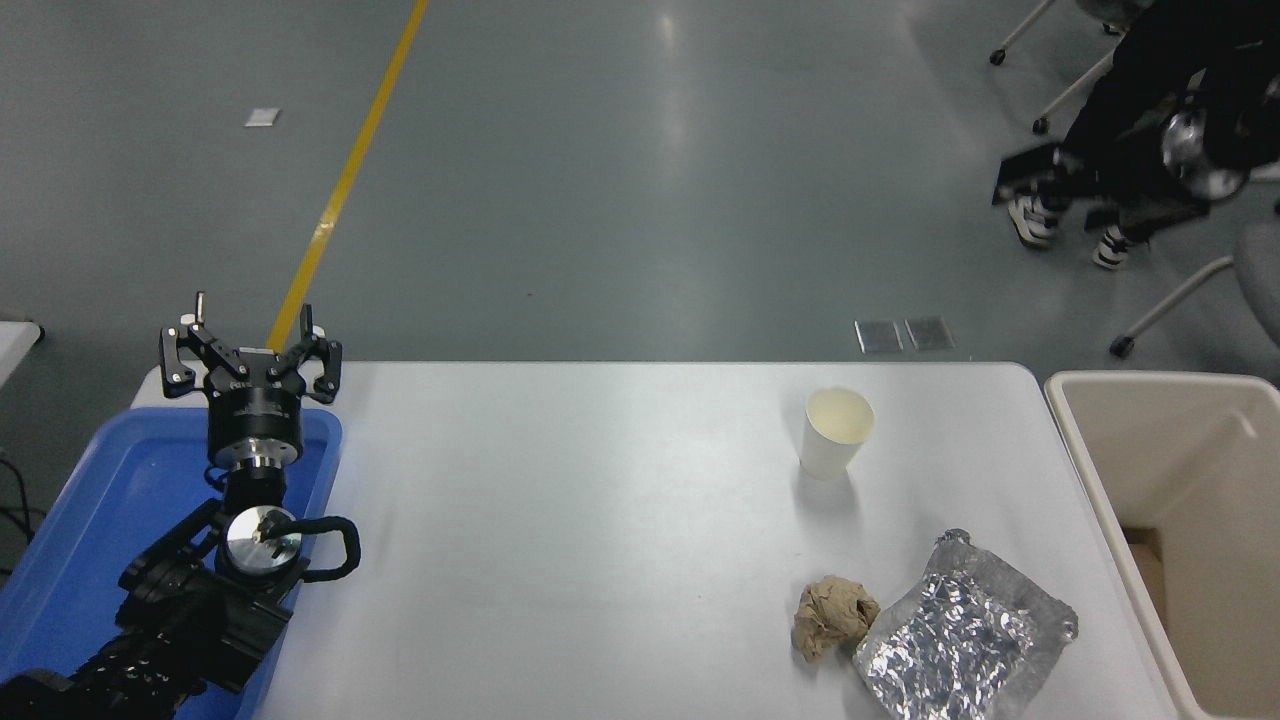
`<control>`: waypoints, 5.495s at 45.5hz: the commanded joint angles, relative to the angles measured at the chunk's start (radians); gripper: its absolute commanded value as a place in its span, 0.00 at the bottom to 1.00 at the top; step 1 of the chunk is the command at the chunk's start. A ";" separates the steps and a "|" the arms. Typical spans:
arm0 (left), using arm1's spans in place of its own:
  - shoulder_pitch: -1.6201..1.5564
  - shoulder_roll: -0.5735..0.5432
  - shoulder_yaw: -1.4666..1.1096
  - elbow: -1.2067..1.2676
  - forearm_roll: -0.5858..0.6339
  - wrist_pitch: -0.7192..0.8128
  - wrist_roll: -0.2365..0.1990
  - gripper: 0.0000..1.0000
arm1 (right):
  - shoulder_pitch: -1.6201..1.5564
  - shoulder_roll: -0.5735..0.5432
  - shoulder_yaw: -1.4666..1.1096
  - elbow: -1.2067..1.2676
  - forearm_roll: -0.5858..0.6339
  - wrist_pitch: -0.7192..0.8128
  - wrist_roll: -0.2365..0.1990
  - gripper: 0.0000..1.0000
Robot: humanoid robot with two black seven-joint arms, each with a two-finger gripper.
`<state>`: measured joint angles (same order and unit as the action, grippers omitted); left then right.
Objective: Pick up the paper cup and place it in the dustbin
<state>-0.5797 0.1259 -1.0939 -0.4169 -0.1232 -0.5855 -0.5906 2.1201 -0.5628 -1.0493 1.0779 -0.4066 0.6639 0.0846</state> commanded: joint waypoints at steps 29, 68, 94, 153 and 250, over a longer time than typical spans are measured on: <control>0.001 0.000 0.000 0.000 0.000 0.000 0.002 0.99 | 0.193 0.356 -0.156 0.545 0.342 0.006 -0.002 1.00; 0.000 0.000 0.000 0.000 0.000 0.000 0.002 0.99 | -0.543 0.480 -0.143 -0.154 0.338 -0.553 -0.014 1.00; 0.000 0.000 0.000 0.000 0.000 0.000 0.002 0.99 | -0.796 0.534 -0.058 -0.369 0.331 -0.638 -0.069 0.94; 0.000 0.000 0.000 0.000 0.000 0.000 0.002 0.99 | -0.487 0.396 -0.070 -0.043 0.305 -0.664 -0.207 0.00; 0.000 0.003 -0.001 0.001 -0.001 0.001 0.000 0.99 | -1.238 -0.304 0.180 -0.398 0.342 -0.869 -0.189 0.00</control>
<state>-0.5798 0.1299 -1.0949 -0.4161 -0.1243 -0.5846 -0.5905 1.1821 -1.0181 -0.9335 0.7500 -0.2304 -0.0407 -0.1043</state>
